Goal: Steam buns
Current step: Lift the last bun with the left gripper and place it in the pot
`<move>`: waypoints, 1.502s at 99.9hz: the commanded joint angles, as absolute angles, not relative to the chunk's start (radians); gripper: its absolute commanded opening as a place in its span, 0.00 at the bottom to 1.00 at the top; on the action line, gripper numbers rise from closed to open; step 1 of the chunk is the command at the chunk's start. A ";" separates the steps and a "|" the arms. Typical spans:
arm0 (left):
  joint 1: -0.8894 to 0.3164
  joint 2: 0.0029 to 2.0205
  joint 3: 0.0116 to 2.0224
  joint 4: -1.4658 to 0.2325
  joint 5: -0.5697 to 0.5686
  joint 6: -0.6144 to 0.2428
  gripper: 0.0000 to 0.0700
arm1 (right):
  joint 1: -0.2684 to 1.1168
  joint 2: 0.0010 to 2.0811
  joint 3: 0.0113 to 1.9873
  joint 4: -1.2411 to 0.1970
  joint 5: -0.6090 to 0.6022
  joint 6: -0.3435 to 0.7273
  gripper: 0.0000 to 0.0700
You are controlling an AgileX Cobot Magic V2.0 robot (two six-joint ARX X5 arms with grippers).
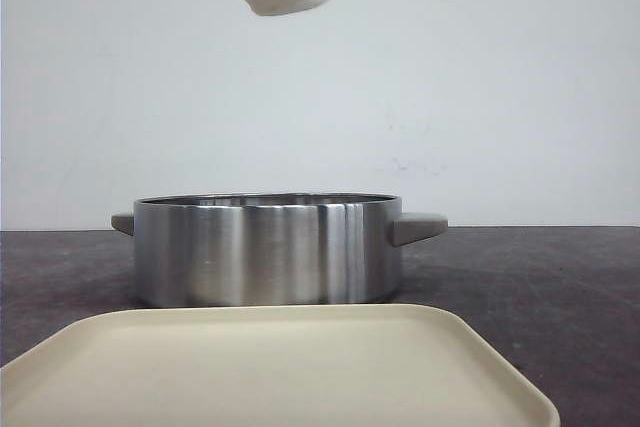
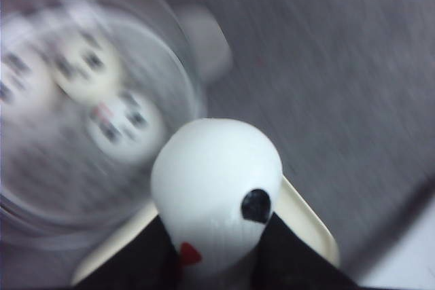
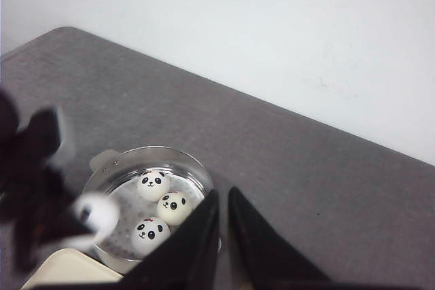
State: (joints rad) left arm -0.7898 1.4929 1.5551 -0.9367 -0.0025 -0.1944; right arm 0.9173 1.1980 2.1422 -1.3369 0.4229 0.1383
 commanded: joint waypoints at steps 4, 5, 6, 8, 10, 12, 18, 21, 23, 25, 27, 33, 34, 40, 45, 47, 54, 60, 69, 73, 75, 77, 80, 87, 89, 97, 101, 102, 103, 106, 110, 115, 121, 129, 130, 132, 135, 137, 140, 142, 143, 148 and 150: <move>-0.724 1.595 1.588 -0.960 -0.010 -0.092 0.01 | 0.929 1.207 2.164 -1.345 0.427 0.150 0.02; -0.716 1.604 1.591 -0.961 -0.010 -0.089 0.01 | 0.929 1.207 2.164 -1.345 0.427 0.150 0.02; -0.708 1.614 1.593 -0.962 -0.010 -0.088 0.01 | 0.929 1.207 2.164 -1.345 0.427 0.150 0.02; -0.692 1.635 1.597 -0.964 -0.010 -0.085 0.01 | 0.929 1.208 2.164 -1.345 0.427 0.150 0.02; -0.677 1.656 1.601 -0.966 -0.011 -0.081 0.01 | 0.929 1.208 2.164 -1.345 0.427 0.150 0.02; -0.661 1.676 1.604 -0.967 -0.012 -0.077 0.01 | 0.929 1.208 2.164 -1.346 0.427 0.150 0.02; -0.616 1.739 1.613 -0.965 -0.014 -0.065 0.01 | 0.929 1.208 2.163 -1.346 0.427 0.150 0.02; -0.597 1.766 1.613 -0.958 -0.022 -0.064 0.01 | 0.929 1.208 2.162 -1.346 0.427 0.150 0.02; -0.587 1.786 1.613 -0.952 -0.027 -0.065 0.01 | 0.929 1.208 2.160 -1.345 0.427 0.150 0.02; -0.577 1.805 1.613 -0.947 -0.029 -0.065 0.01 | 0.929 1.208 2.160 -1.346 0.427 0.150 0.02; -0.567 1.821 1.613 -0.945 -0.030 -0.065 0.01 | 0.929 1.208 2.160 -1.347 0.427 0.152 0.02; -0.542 1.871 1.616 -0.932 -0.030 -0.067 0.01 | 0.929 1.208 2.160 -1.349 0.427 0.161 0.02; -0.538 1.878 1.617 -0.930 -0.030 -0.068 0.01 | 0.929 1.208 2.160 -1.349 0.427 0.163 0.02; -0.521 1.916 1.620 -0.918 -0.030 -0.068 0.01 | 0.929 1.208 2.160 -1.353 0.427 0.173 0.02; -0.513 1.943 1.621 -0.906 -0.030 -0.068 0.01 | 0.929 1.208 2.160 -1.358 0.427 0.180 0.02; -0.510 1.952 1.621 -0.901 -0.030 -0.068 0.01 | 0.929 1.208 2.160 -1.362 0.427 0.184 0.02; -0.506 1.980 1.621 -0.879 -0.026 -0.067 0.01 | 0.929 1.208 2.160 -1.372 0.428 0.198 0.02; -0.506 1.997 1.621 -0.861 -0.026 -0.067 0.01 | 0.929 1.208 2.160 -1.380 0.428 0.209 0.02; -0.506 2.017 1.621 -0.847 -0.026 -0.068 0.02 | 0.929 1.208 2.160 -1.394 0.431 0.228 0.02; -0.506 2.025 1.621 -0.848 -0.026 -0.068 0.03 | 0.929 1.208 2.160 -1.400 0.440 0.234 0.02; -0.506 2.028 1.621 -0.850 -0.026 -0.068 0.05 | 0.929 1.208 2.160 -1.401 0.446 0.237 0.02; -0.506 2.030 1.621 -0.851 -0.026 -0.068 0.06 | 0.929 1.208 2.160 -1.403 0.449 0.241 0.02; -0.506 2.032 1.621 -0.852 -0.027 -0.068 0.11 | 0.929 1.208 2.160 -1.404 0.450 0.247 0.02; -0.506 2.034 1.621 -0.847 -0.027 -0.077 0.38 | 0.929 1.208 2.160 -1.405 0.449 0.258 0.02; -0.506 2.034 1.621 -0.846 -0.027 -0.086 0.46 | 0.929 1.208 2.160 -1.406 0.449 0.260 0.02; -0.506 2.033 1.635 -0.863 -0.026 -0.115 0.75 | 0.929 1.208 2.160 -1.406 0.449 0.264 0.02; -0.506 2.033 1.647 -0.883 -0.026 -0.122 0.81 | 0.929 1.208 2.160 -1.406 0.449 0.267 0.02; -0.506 2.033 1.650 -0.886 -0.027 -0.122 0.81 | 0.929 1.208 2.160 -1.406 0.449 0.267 0.02; -0.506 2.033 1.654 -0.892 -0.027 -0.122 0.81 | 0.929 1.208 2.160 -1.406 0.449 0.268 0.02; -0.506 2.033 1.666 -0.908 -0.026 -0.122 0.81 | 0.929 1.208 2.160 -1.406 0.450 0.271 0.02; -0.506 2.033 1.688 -0.929 -0.026 -0.122 0.81 | 0.929 1.208 2.160 -1.406 0.450 0.271 0.02; -0.506 2.033 1.720 -0.957 -0.026 -0.122 0.81 | 0.929 1.208 2.160 -1.405 0.452 0.271 0.02; -0.506 2.031 1.770 -0.998 -0.025 -0.127 0.81 | 0.929 1.208 2.160 -1.405 0.460 0.271 0.02; -0.506 2.016 1.843 -1.044 -0.019 -0.154 0.79 | 0.929 1.209 2.159 -1.407 0.488 0.271 0.02; -0.506 2.012 1.851 -1.046 -0.019 -0.161 0.78 | 0.929 1.209 2.158 -1.407 0.493 0.271 0.02; -0.506 1.999 1.864 -1.047 -0.019 -0.177 0.76 | 0.929 1.209 2.156 -1.407 0.503 0.271 0.02; -0.506 1.973 1.877 -1.036 -0.019 -0.197 0.68 | 0.929 1.209 2.152 -1.405 0.517 0.271 0.02; -0.506 1.950 1.879 -1.018 -0.019 -0.209 0.59 | 0.929 1.208 2.147 -1.402 0.527 0.271 0.02; -0.506 1.907 1.877 -0.987 -0.019 -0.228 0.44 | 0.929 1.208 2.138 -1.397 0.535 0.271 0.02; -0.506 1.875 1.874 -0.962 -0.020 -0.242 0.33 | 0.929 1.208 2.130 -1.390 0.541 0.271 0.02; -0.507 1.858 1.873 -0.949 -0.021 -0.251 0.28 | 0.929 1.207 2.125 -1.387 0.543 0.271 0.02; -0.515 1.768 1.868 -0.887 -0.027 -0.285 0.13 | 0.932 1.197 2.098 -1.364 0.555 0.271 0.02; -0.520 1.733 1.868 -0.864 -0.027 -0.289 0.10 | 0.934 1.193 2.083 -1.350 0.557 0.271 0.02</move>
